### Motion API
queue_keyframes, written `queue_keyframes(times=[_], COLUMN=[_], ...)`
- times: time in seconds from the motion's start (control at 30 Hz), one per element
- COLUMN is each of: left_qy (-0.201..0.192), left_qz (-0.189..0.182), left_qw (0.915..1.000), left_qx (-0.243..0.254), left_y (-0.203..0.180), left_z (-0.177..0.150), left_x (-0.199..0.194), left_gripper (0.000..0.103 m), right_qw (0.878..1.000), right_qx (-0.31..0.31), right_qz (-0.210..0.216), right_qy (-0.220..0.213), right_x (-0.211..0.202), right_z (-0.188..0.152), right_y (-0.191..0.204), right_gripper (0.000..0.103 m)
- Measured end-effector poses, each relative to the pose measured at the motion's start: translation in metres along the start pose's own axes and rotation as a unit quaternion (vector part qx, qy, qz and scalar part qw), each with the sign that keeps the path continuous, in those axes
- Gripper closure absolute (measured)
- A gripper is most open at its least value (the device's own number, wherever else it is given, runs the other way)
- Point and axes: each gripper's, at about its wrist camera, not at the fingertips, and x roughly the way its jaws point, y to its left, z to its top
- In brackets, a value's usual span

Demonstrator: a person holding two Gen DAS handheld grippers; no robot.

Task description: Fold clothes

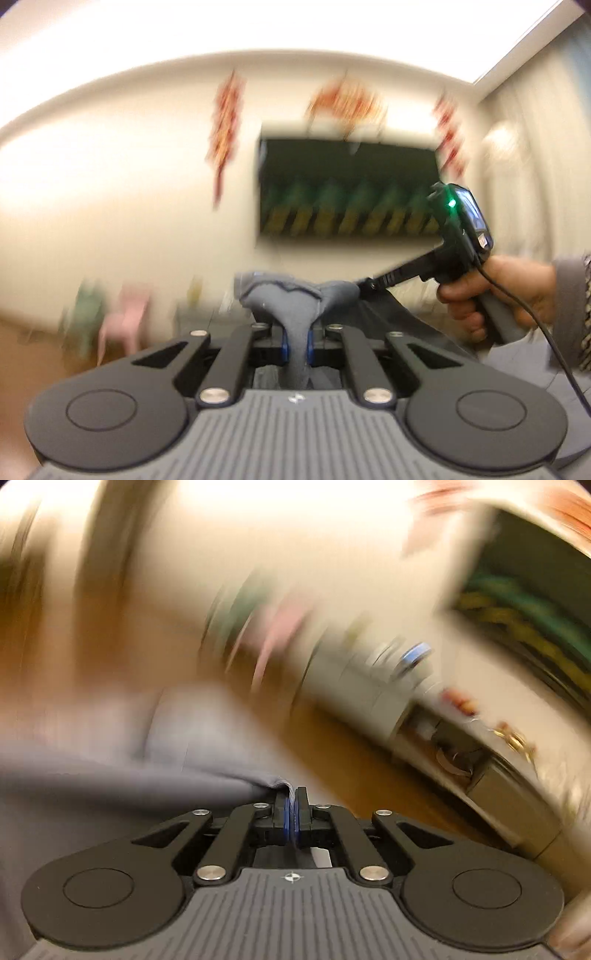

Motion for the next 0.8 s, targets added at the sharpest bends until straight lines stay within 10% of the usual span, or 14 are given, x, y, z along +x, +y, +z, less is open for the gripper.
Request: queue_keyframes(times=[0.07, 0.2, 0.37, 0.57, 0.77, 0.8], left_qy=[0.038, 0.115, 0.144, 0.149, 0.171, 0.174], left_qz=[0.007, 0.022, 0.027, 0.001, 0.007, 0.01], left_qw=[0.9991, 0.9924, 0.9817, 0.9494, 0.9558, 0.9586], left_qx=[-0.013, -0.039, -0.121, -0.276, -0.239, -0.225], left_y=[0.003, 0.008, 0.037, 0.083, 0.071, 0.068], left_z=[-0.005, -0.015, -0.016, -0.016, -0.019, -0.02], left_x=[0.016, 0.047, 0.056, 0.056, 0.057, 0.056], left_gripper=[0.094, 0.092, 0.059, 0.045, 0.044, 0.048], right_qw=[0.998, 0.971, 0.991, 0.991, 0.97, 0.964], right_qx=[0.03, -0.053, -0.004, -0.046, -0.163, -0.19], right_qz=[-0.029, -0.073, -0.055, 0.025, 0.083, 0.075], right_qy=[-0.047, 0.223, 0.121, 0.12, 0.159, 0.168], right_x=[-0.028, 0.064, -0.028, -0.128, -0.122, -0.116], right_z=[0.006, -0.063, -0.091, -0.15, -0.181, -0.185], right_y=[-0.008, -0.01, -0.008, 0.039, 0.11, 0.115], right_gripper=[0.103, 0.098, 0.029, 0.017, 0.017, 0.031])
